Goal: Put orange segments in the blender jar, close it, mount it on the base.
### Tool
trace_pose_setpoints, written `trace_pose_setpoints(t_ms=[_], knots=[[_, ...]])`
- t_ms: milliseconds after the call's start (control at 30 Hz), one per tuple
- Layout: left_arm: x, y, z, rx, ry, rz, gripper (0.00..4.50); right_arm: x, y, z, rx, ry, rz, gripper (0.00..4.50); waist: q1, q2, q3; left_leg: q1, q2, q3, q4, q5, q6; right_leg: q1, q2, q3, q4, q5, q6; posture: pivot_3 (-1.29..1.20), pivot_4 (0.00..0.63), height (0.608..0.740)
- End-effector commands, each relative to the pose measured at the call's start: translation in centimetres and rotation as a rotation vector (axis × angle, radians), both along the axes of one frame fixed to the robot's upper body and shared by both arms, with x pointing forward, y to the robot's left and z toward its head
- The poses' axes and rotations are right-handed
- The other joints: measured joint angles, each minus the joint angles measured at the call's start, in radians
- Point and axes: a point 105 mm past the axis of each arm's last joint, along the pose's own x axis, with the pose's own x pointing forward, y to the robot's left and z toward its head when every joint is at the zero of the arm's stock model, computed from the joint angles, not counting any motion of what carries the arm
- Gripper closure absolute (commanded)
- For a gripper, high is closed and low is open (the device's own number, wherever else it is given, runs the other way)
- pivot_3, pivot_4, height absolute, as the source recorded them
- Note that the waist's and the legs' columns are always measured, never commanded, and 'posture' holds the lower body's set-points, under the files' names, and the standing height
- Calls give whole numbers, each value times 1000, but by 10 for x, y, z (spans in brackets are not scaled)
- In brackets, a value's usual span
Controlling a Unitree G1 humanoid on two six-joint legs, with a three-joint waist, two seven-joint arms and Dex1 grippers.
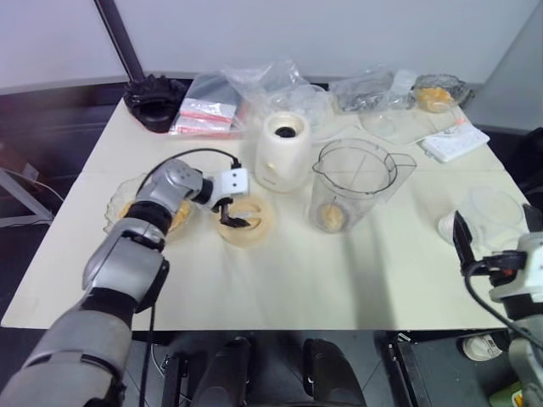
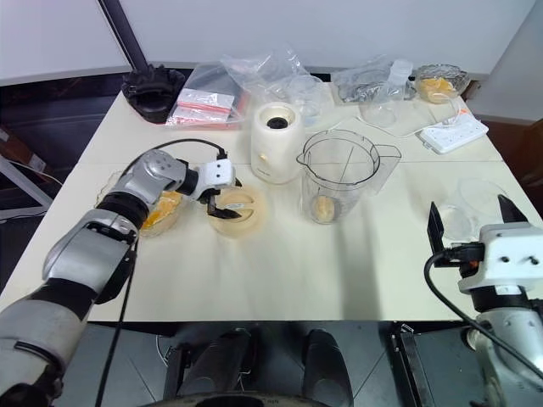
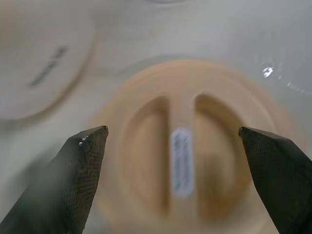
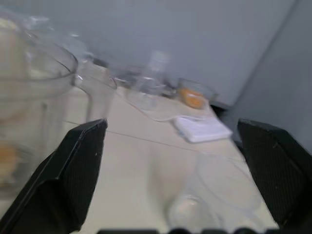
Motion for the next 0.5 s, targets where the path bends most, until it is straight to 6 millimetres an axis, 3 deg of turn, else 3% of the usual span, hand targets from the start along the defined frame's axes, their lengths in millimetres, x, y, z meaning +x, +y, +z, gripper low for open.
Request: trace_pose_setpoints(t_ms=[33, 233, 367, 500], knots=[[4, -1, 8, 22, -35, -8, 0, -4, 22, 4, 52, 27, 123, 70, 1, 0, 0, 0, 0, 0, 0, 0, 0, 0, 0, 0, 0, 0, 0, 0, 150, 740], [6, 6, -11, 112, -40, 39, 0, -1, 34, -2, 99, 59, 166, 70, 3, 0, 0, 0, 0, 0, 3, 0, 0, 2, -1, 0, 0, 0, 2, 0, 150, 740], [5, 13, -24, 122, -6, 106, 1289, 3, 35, -4, 99, 65, 170, 0, 2, -1, -1, 0, -1, 1, 5, 0, 0, 3, -1, 0, 0, 0, 3, 0, 150, 740], [6, 17, -27, 130, -1, 129, 3393, 8, 33, -4, 89, 66, 174, 0, 4, 0, -1, 1, 0, 0, 5, 0, 0, 3, -1, 0, 1, 1, 3, 0, 150, 740]])
